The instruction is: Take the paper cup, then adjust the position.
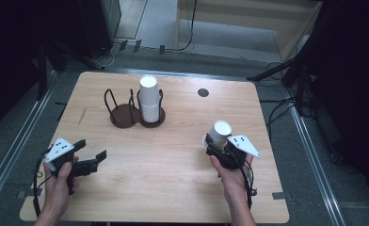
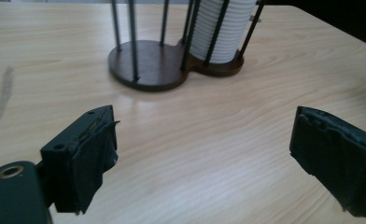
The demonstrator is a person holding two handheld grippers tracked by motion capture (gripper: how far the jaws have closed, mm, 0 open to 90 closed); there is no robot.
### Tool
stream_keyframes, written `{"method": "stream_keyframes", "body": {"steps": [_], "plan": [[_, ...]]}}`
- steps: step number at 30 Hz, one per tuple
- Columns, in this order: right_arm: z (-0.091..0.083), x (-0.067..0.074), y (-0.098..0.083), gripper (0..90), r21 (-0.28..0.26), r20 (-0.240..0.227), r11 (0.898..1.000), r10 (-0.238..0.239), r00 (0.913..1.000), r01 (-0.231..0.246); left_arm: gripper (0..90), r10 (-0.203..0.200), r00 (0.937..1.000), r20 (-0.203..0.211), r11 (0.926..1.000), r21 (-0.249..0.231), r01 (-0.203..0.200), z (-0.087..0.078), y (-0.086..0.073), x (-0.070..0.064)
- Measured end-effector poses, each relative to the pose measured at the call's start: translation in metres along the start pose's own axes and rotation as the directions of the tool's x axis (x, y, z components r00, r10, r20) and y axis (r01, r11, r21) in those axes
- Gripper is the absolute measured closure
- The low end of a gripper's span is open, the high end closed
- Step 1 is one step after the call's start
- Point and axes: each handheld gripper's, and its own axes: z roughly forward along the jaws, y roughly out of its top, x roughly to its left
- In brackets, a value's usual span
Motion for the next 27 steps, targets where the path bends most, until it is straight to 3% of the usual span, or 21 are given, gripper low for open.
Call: {"method": "stream_keyframes", "body": {"steps": [1, 2, 5, 8, 12, 14, 17, 18, 19, 23, 27], "plan": [[0.0, 0.0, 0.0, 28.9, 0.0, 0.0, 1.0, 0.0, 1.0, 0.0, 4.6, 0.0, 1.0, 0.0, 1.0, 0.0, 0.0, 0.0, 0.0, 0.0], [-0.001, 0.003, 0.005, 28.9, -0.011, 0.001, 1.0, 0.013, 0.9999, -0.013, 2.4, -0.003, 0.9998, 0.022, 0.9999, 0.013, 0.003, 0.01, 0.014, -0.008], [-0.002, 0.009, 0.006, 28.9, -0.013, 0.0, 1.0, -0.013, 0.9999, 0.013, 2.4, 0.012, 0.9989, 0.045, 0.9997, 0.022, -0.013, 0.021, 0.032, -0.021], [0.0, 0.016, 0.002, 29.2, 0.015, 0.0, 0.999, -0.044, 0.999, 0.044, 2.5, 0.033, 0.9948, 0.096, 0.9991, 0.024, -0.036, 0.028, 0.04, -0.034], [0.0, 0.027, -0.003, 29.3, 0.018, -0.023, 0.996, -0.092, 0.9955, 0.092, 2.5, 0.045, 0.9851, 0.166, 0.9957, 0.072, -0.057, 0.043, 0.039, -0.045], [-0.001, 0.032, -0.006, 29.3, 0.012, -0.037, 0.993, -0.114, 0.9928, 0.115, 2.7, 0.028, 0.9788, 0.203, 0.9943, 0.096, -0.048, 0.048, 0.038, -0.05], [-0.002, 0.037, -0.009, 29.3, 0.005, -0.054, 0.991, -0.135, 0.9894, 0.135, 5.7, 0.019, 0.9742, 0.225, 0.9925, 0.113, -0.045, 0.052, 0.036, -0.057], [-0.003, 0.042, -0.012, 29.5, 0.005, -0.078, 0.99, -0.139, 0.9873, 0.14, 5.8, 0.013, 0.9667, 0.256, 0.9901, 0.132, -0.049, 0.057, 0.035, -0.064], [-0.002, 0.044, -0.014, 29.5, 0.005, -0.091, 0.989, -0.144, 0.9853, 0.146, 5.8, 0.014, 0.9629, 0.27, 0.9888, 0.14, -0.053, 0.058, 0.034, -0.068], [-0.001, 0.053, -0.019, 29.9, 0.004, -0.121, 0.985, -0.171, 0.9778, 0.173, 6.6, 0.037, 0.9554, 0.293, 0.9849, 0.151, -0.085, 0.061, 0.034, -0.08], [0.002, 0.073, -0.028, 30.1, 0.002, -0.162, 0.969, -0.242, 0.9565, 0.246, 7.9, 0.064, 0.9396, 0.336, 0.9787, 0.163, -0.125, 0.062, 0.034, -0.095]]}}
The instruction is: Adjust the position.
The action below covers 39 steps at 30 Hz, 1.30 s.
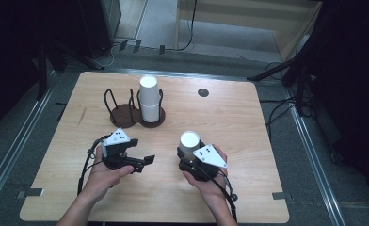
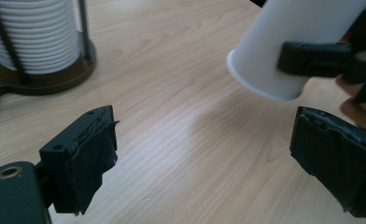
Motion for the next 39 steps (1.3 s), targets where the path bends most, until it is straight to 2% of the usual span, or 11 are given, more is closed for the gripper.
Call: {"method": "stream_keyframes", "body": {"steps": [3, 4, 7, 14, 17, 21, 24, 26, 31, 36, 39], "plan": [[0.004, 0.013, -0.003, 30.2, 0.007, -0.012, 0.999, -0.054, 0.9985, 0.054, 9.7, 0.003, 0.9999, 0.014, 0.9999, -0.01, -0.002, -0.001, 0.001, -0.005], [0.004, 0.013, -0.003, 30.2, 0.007, -0.012, 0.999, -0.054, 0.9985, 0.054, 12.5, 0.003, 0.9999, 0.014, 0.9999, -0.01, -0.002, -0.001, 0.001, -0.005], [0.009, 0.026, -0.006, 30.4, 0.017, -0.039, 0.997, -0.081, 0.996, 0.082, 13.7, 0.004, 0.9997, 0.024, 0.9998, -0.019, -0.004, -0.003, 0.002, -0.006], [0.011, 0.039, -0.008, 30.6, 0.013, -0.069, 0.992, -0.128, 0.9893, 0.129, 15.0, 0.016, 0.9975, 0.068, 0.9995, -0.029, -0.014, -0.003, 0.005, -0.014], [0.012, 0.044, -0.009, 30.6, 0.014, -0.071, 0.988, -0.151, 0.9859, 0.153, 15.3, 0.038, 0.997, 0.068, 0.9988, -0.032, -0.036, -0.004, 0.007, -0.019], [0.014, 0.051, -0.012, 30.6, 0.018, -0.079, 0.983, -0.179, 0.9807, 0.181, 15.8, 0.04, 0.9966, 0.071, 0.9987, -0.035, -0.038, -0.004, 0.009, -0.023], [0.014, 0.055, -0.013, 30.4, 0.019, -0.094, 0.983, -0.182, 0.9787, 0.185, 20.0, 0.051, 0.9962, 0.071, 0.9982, -0.034, -0.048, -0.003, 0.009, -0.023], [0.014, 0.056, -0.013, 30.2, 0.008, -0.117, 0.982, -0.186, 0.9756, 0.188, 22.5, 0.054, 0.9944, 0.09, 0.998, -0.037, -0.051, -0.002, 0.008, -0.022], [0.015, 0.059, -0.014, 30.2, 0.012, -0.132, 0.983, -0.179, 0.975, 0.182, 29.7, 0.081, 0.9918, 0.099, 0.996, -0.044, -0.077, -0.002, 0.008, -0.026], [0.014, 0.062, -0.013, 30.2, 0.003, -0.146, 0.982, -0.185, 0.9718, 0.187, 30.5, 0.095, 0.9911, 0.093, 0.9951, -0.036, -0.092, -0.001, 0.008, -0.03], [0.015, 0.064, -0.014, 30.2, 0.0, -0.161, 0.981, -0.189, 0.9686, 0.192, 30.6, 0.105, 0.9915, 0.076, 0.9942, -0.033, -0.103, 0.001, 0.007, -0.032]]}}
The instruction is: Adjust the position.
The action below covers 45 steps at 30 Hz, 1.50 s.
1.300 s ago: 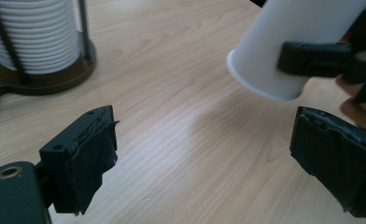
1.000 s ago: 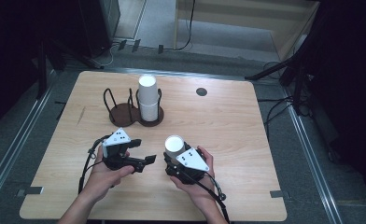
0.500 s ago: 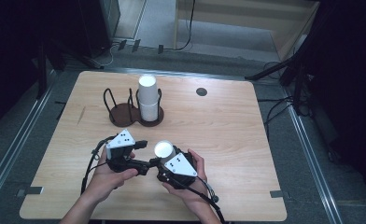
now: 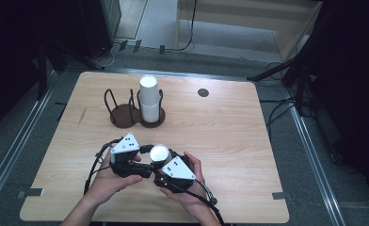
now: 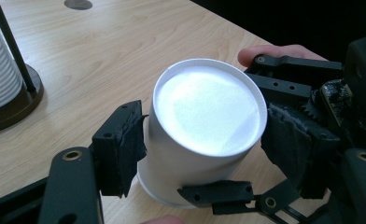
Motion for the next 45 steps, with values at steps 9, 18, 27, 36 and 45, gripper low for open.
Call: {"method": "stream_keyframes", "body": {"steps": [9, 18, 27, 36, 45], "plan": [[0.0, 0.002, -0.001, 29.6, 0.006, -0.01, 1.0, -0.006, 0.9999, 0.006, 35.9, 0.049, 0.9979, -0.043, 0.9988, 0.013, -0.048, -0.002, 0.001, -0.005], [0.0, 0.002, 0.001, 25.5, 0.001, -0.012, 1.0, 0.012, 0.9999, -0.012, 37.1, 0.033, 0.9988, -0.036, 0.9995, 0.001, -0.033, -0.004, 0.002, -0.003], [0.003, 0.002, -0.003, 23.6, 0.027, 0.008, 1.0, 0.007, 0.9999, -0.007, 37.0, -0.002, 0.9998, -0.022, 0.9995, -0.033, 0.001, -0.012, 0.005, 0.001], [0.003, 0.006, -0.006, 28.0, 0.039, 0.034, 0.997, -0.067, 0.9972, 0.066, 35.0, -0.037, 0.9992, -0.015, 0.9991, 0.02, 0.037, -0.009, 0.007, 0.003], [0.002, 0.017, -0.007, 28.0, 0.022, 0.03, 0.987, -0.159, 0.9869, 0.158, 27.9, -0.083, 0.9965, -0.014, 0.9875, 0.133, 0.084, -0.002, 0.006, 0.006]]}}
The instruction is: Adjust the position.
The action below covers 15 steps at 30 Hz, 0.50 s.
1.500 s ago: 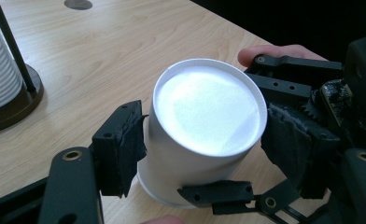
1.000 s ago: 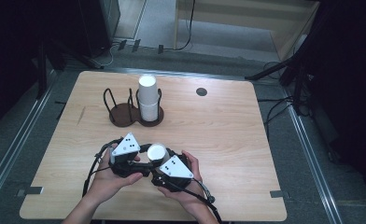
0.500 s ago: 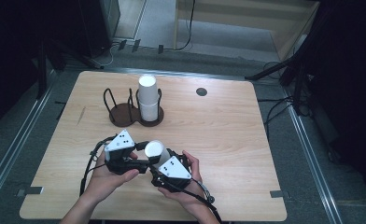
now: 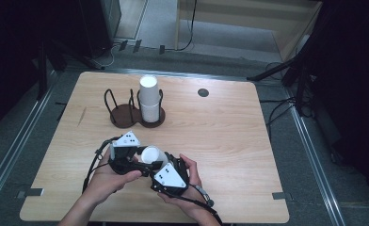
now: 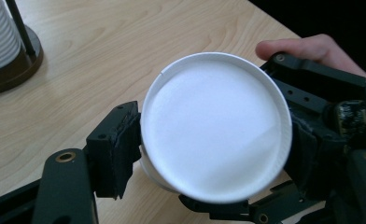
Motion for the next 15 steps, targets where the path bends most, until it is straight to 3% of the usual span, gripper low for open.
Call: {"method": "stream_keyframes", "body": {"steps": [4, 8, 12, 15], "plan": [[0.0002, 0.0032, -0.0007, 28.0, -0.001, 0.002, 0.999, -0.036, 0.9993, 0.036, 28.5, 0.011, 0.9999, -0.012, 0.9993, 0.037, -0.01, 0.0009, -0.0006, -0.0017], [0.0008, 0.0042, -0.0017, 27.2, 0.0, 0.006, 0.998, -0.06, 0.9982, 0.06, 30.3, 0.014, 0.9998, -0.01, 0.9991, 0.039, -0.014, 0.0007, -0.0009, -0.0006], [0.0007, 0.0035, -0.0012, 21.2, 0.002, 0.004, 0.999, -0.043, 0.9991, 0.043, 33.1, 0.021, 0.9997, 0.012, 0.9995, 0.023, -0.021, -0.0003, -0.0015, 0.0014], [-0.0003, 0.0016, -0.0002, 16.4, -0.004, 0.018, 0.999, -0.04, 0.999, 0.04, 34.1, 0.056, 0.998, -0.028, 0.9982, -0.019, -0.057, -0.0022, -0.0025, 0.0023]]}}
